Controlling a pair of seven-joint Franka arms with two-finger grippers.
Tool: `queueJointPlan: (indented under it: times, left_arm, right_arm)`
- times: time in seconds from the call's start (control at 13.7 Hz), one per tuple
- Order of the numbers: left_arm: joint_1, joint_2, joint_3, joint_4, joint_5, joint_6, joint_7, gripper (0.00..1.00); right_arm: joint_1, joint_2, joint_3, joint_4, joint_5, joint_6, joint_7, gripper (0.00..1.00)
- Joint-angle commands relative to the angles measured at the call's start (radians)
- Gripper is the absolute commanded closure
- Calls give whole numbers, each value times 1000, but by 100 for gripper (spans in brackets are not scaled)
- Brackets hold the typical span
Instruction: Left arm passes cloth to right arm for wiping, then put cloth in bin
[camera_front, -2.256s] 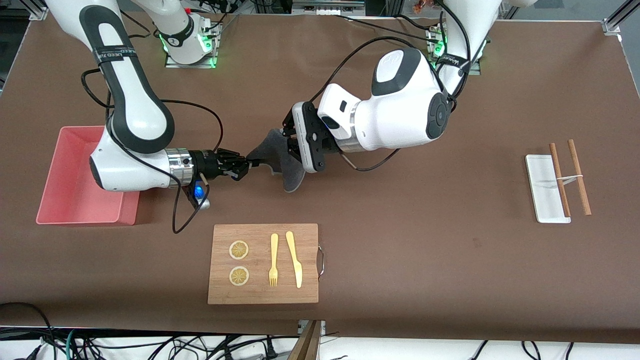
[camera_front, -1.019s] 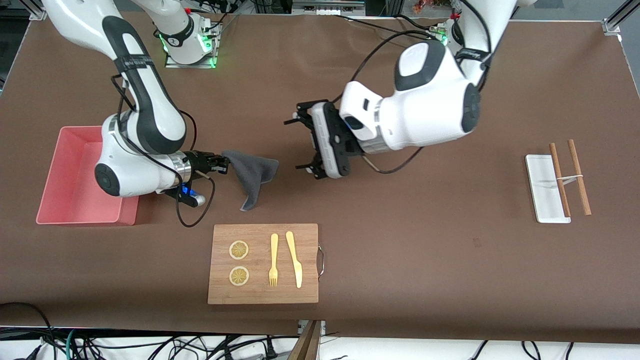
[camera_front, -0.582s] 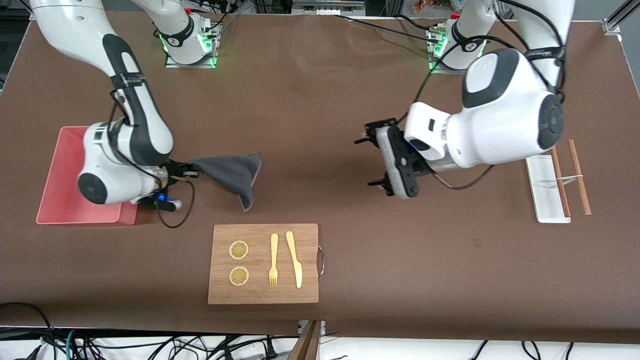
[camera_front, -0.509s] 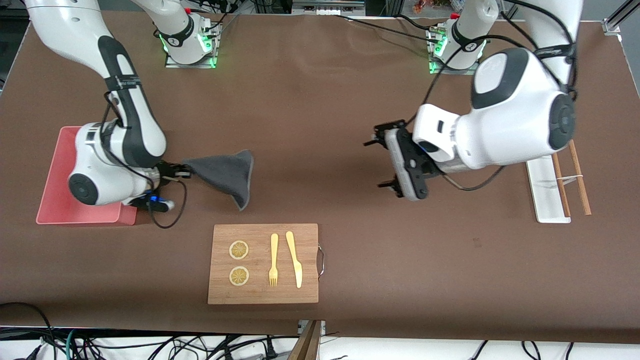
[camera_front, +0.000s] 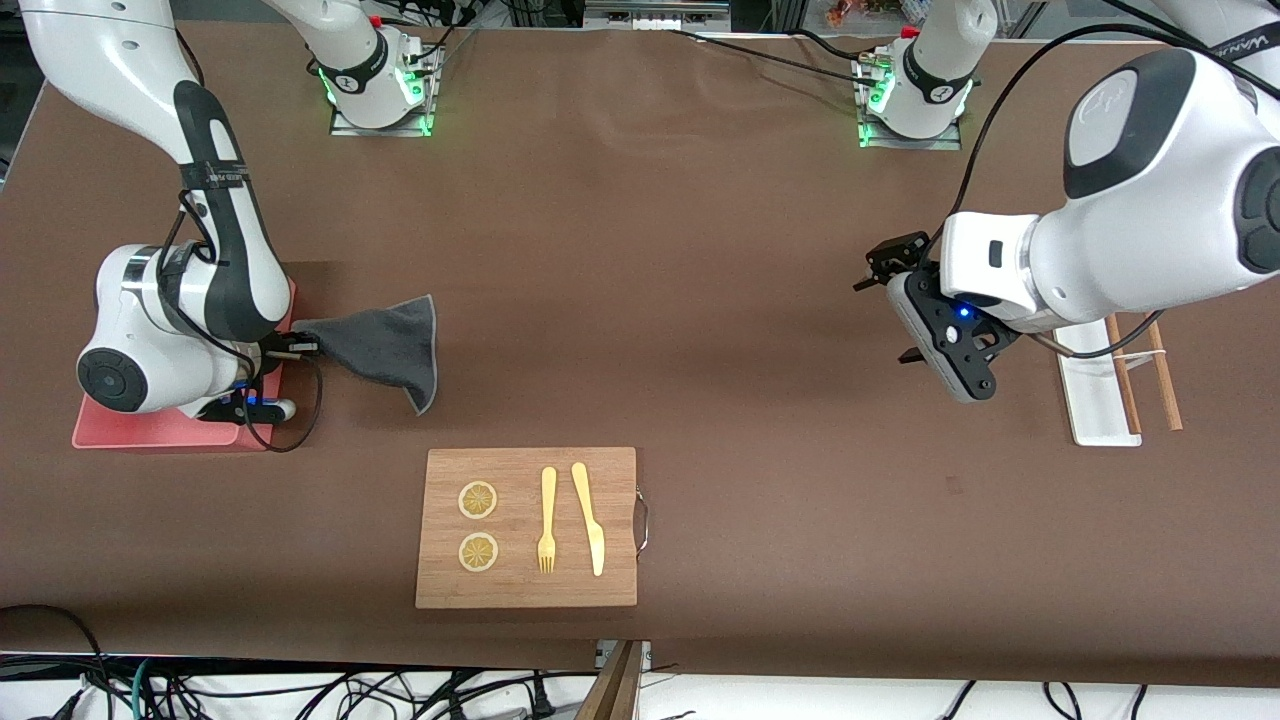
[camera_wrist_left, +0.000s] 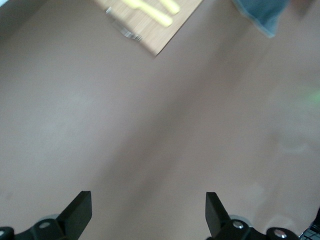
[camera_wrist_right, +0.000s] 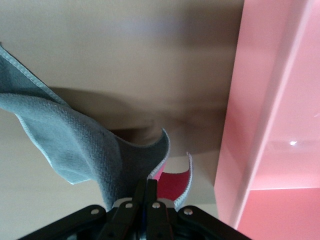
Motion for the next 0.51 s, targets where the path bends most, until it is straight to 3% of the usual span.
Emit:
queueJointPlan:
  times: [0.0,0.22,0.44]
  left_arm:
    - [-29,-48,-9,-13,140,-52,-126,0]
    - [-57,-83,-5,-20,273,-60,-129,0]
    - [59,-86,-3,-43,259,-51,-130,0]
  right_arm:
    - [21,11,57,29,-25,15,89,100]
    - [35,20,158,29,-17,81,325,100]
    - [52,34,217,29,46,153,463,100]
